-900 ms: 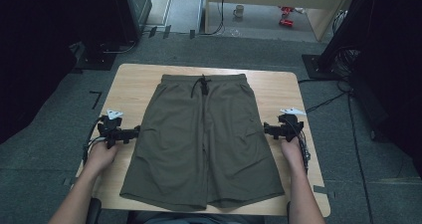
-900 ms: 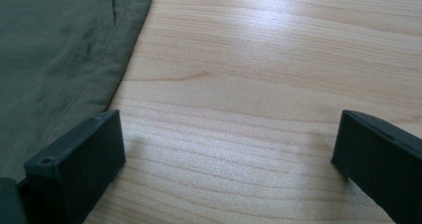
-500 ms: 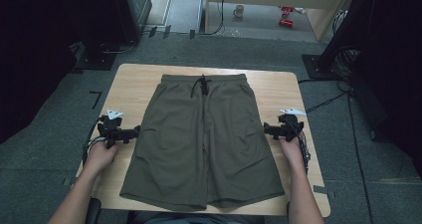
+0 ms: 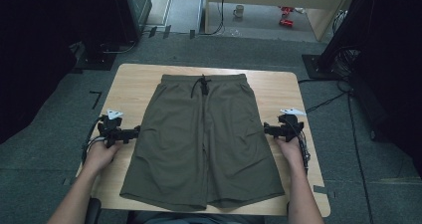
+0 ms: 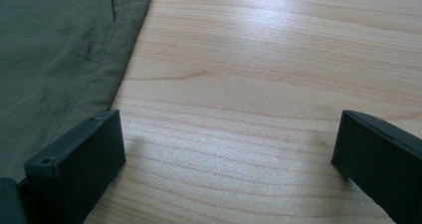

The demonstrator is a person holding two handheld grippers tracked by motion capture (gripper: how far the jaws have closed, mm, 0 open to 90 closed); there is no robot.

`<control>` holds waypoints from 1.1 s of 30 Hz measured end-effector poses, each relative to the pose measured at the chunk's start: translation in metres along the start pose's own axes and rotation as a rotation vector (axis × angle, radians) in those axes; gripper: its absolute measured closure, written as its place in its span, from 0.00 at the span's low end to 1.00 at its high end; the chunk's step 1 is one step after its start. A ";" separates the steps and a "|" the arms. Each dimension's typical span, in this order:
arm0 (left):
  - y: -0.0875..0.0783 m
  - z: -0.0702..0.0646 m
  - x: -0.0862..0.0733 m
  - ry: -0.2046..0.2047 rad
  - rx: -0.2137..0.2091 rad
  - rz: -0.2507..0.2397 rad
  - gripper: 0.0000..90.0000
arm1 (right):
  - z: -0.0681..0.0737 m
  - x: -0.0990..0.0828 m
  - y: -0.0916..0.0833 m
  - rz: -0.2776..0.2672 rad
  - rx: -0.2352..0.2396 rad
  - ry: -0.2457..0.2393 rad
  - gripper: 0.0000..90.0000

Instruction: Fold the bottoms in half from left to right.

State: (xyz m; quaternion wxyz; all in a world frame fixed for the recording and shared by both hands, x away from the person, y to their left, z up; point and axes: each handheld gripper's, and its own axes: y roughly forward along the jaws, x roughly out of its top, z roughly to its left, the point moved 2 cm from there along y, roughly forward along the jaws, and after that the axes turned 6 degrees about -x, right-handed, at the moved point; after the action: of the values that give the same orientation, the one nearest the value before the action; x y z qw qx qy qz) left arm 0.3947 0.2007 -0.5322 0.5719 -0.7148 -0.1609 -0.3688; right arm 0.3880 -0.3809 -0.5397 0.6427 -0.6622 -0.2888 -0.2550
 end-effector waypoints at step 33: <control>-0.015 0.012 0.000 0.076 -0.133 0.064 0.18 | 0.001 0.000 0.000 -0.001 0.004 -0.004 0.00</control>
State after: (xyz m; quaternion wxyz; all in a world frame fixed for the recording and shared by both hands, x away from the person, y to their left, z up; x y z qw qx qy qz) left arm 0.3895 0.2162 -0.5228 0.5405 -0.7415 -0.0912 -0.3870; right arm 0.3876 -0.3800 -0.5398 0.6433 -0.6613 -0.2908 -0.2534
